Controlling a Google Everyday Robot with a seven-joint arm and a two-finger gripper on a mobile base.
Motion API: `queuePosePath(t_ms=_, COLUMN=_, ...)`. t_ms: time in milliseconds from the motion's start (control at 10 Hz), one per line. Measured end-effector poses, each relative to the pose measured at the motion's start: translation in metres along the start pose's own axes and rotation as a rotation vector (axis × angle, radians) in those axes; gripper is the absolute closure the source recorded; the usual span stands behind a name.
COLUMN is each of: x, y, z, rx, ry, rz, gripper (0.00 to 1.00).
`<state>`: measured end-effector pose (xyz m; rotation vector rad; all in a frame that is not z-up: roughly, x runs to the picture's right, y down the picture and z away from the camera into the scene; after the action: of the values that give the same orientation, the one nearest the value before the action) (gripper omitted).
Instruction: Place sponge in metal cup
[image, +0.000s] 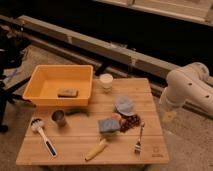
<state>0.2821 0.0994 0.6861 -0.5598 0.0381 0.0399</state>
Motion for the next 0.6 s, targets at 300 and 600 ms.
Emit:
queuePosePath(t_ms=300, x=-0.01, y=0.01, z=-0.003, rx=-0.013, ry=-0.017, rz=-0.059, gripper=0.35)
queuePosePath(t_ms=600, x=-0.065, y=0.038, z=-0.006, rx=-0.03, ry=-0.051, rz=-0.177, gripper=0.35)
